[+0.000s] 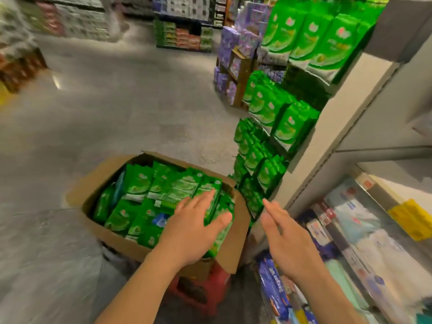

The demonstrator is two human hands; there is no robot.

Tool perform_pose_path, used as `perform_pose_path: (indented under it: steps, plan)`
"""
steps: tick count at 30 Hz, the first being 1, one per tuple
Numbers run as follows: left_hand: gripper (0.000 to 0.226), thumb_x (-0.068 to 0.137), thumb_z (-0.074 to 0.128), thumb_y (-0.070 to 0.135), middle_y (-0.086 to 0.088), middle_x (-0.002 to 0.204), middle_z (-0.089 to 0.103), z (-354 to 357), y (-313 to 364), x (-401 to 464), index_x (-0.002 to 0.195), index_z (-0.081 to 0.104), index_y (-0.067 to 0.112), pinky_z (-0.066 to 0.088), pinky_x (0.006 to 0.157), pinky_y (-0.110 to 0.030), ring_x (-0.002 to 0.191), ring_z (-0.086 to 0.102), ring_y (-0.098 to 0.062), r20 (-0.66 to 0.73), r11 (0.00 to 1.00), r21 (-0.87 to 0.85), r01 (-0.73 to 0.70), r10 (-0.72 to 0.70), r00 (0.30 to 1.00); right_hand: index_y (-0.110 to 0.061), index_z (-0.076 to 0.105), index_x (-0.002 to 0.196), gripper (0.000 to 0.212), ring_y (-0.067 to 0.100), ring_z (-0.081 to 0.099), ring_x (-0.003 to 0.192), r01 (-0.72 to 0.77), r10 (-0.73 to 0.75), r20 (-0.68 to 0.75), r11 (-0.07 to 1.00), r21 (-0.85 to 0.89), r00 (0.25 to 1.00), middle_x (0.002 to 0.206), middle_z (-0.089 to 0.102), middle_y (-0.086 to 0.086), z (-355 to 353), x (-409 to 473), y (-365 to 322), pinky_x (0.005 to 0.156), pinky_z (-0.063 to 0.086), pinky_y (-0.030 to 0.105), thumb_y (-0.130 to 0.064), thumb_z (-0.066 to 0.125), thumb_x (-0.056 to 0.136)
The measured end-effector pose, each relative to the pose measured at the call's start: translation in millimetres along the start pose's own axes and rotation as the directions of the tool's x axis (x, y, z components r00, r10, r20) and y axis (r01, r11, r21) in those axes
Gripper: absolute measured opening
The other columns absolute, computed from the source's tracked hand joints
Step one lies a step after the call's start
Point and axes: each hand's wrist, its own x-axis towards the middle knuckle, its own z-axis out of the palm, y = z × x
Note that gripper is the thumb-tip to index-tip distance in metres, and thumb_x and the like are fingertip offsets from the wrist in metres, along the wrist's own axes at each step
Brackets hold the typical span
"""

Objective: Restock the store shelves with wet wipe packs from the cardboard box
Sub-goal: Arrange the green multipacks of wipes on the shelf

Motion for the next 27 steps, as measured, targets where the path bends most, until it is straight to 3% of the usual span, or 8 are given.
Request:
perform_pose_path:
  steps: [3,7,11,15,20,22,24,27]
  plan:
    - [0.111,0.067,0.013,0.102,0.018,0.167,0.017,-9.9,-17.6,10.7,0.161,0.016,0.042,0.012,0.127,-0.041,0.156,0.008,-0.013,-0.057,0.997,-0.040,0.068,-0.070,0.996,-0.046,0.038,0.153,0.070,0.002,0.022,0.153,0.064,-0.065,0.048,0.997,0.034,0.997,0.163,0.029,-0.020,14.1,29.0,-11.5,0.127,0.018,0.031,-0.071,0.028,0.088]
    - [0.104,0.071,0.025,0.098,0.015,0.166,0.022,-24.4,-32.5,27.3,0.159,0.022,0.044,0.014,0.126,-0.043,0.155,0.012,-0.014,-0.117,0.979,-0.091,0.182,-0.192,0.974,-0.037,0.034,0.158,0.055,0.002,0.025,0.151,0.146,-0.152,0.096,0.987,0.060,0.984,0.162,0.033,-0.015,27.4,72.4,-20.6,0.114,0.015,0.014,-0.050,0.040,0.104]
    - [0.115,0.059,0.026,0.107,0.015,0.164,0.031,-40.7,-48.2,46.4,0.156,0.032,0.045,0.021,0.126,-0.044,0.153,0.024,-0.010,-0.159,0.941,-0.163,0.296,-0.322,0.933,-0.037,0.030,0.159,0.061,0.008,0.032,0.149,0.095,-0.122,0.153,0.981,0.169,0.981,0.160,0.038,-0.012,32.0,108.5,-23.5,0.112,0.024,0.018,-0.052,0.046,0.103]
    - [0.076,0.092,0.045,0.073,0.015,0.160,0.036,-44.3,-58.9,62.0,0.157,0.034,0.037,0.030,0.121,-0.040,0.148,0.034,-0.011,-0.185,0.922,-0.157,0.353,-0.379,0.907,-0.039,0.027,0.159,0.065,0.020,0.043,0.144,0.021,-0.057,0.216,0.986,0.164,0.975,0.159,0.042,-0.004,42.4,143.0,-16.5,0.113,0.037,0.033,-0.057,0.048,0.101]
    - [0.063,0.097,0.053,0.059,0.014,0.148,0.052,-38.3,-76.2,85.0,0.154,0.040,0.035,0.041,0.105,-0.034,0.129,0.050,-0.010,-0.107,0.896,-0.172,0.408,-0.429,0.897,-0.031,0.035,0.156,0.063,0.015,0.042,0.143,-0.082,0.038,0.251,0.983,0.167,0.967,0.157,0.044,-0.006,63.1,167.9,-3.6,0.116,0.037,0.035,-0.052,0.054,0.100]
    - [0.062,0.098,0.053,0.058,0.013,0.147,0.053,-38.2,-88.1,99.5,0.154,0.040,0.034,0.041,0.102,-0.034,0.126,0.051,-0.011,-0.077,0.884,-0.192,0.427,-0.447,0.891,-0.028,0.040,0.153,0.061,0.012,0.052,0.130,-0.126,0.083,0.253,0.980,0.157,0.964,0.149,0.052,-0.005,75.8,176.3,-0.1,0.106,0.044,0.032,-0.050,0.056,0.100]
    - [0.063,0.099,0.052,0.056,0.009,0.149,0.052,-37.1,-103.1,115.9,0.155,0.040,0.031,0.040,0.104,-0.036,0.129,0.052,-0.014,-0.068,0.881,-0.179,0.437,-0.454,0.888,-0.025,0.043,0.151,0.059,0.007,0.059,0.107,-0.191,0.150,0.257,0.972,0.140,0.955,0.129,0.061,-0.008,90.6,182.6,-1.5,0.087,0.047,0.027,-0.050,0.057,0.099]
    - [0.069,0.099,0.052,0.055,0.000,0.158,0.043,-30.8,-129.6,142.3,0.158,0.034,0.022,0.037,0.113,-0.039,0.140,0.045,-0.022,-0.048,0.878,-0.146,0.455,-0.466,0.884,-0.020,0.046,0.145,0.058,0.007,0.063,0.083,-0.330,0.294,0.250,0.937,0.112,0.922,0.091,0.060,-0.014,119.2,189.1,-7.5,0.080,0.056,0.037,-0.051,0.059,0.098]
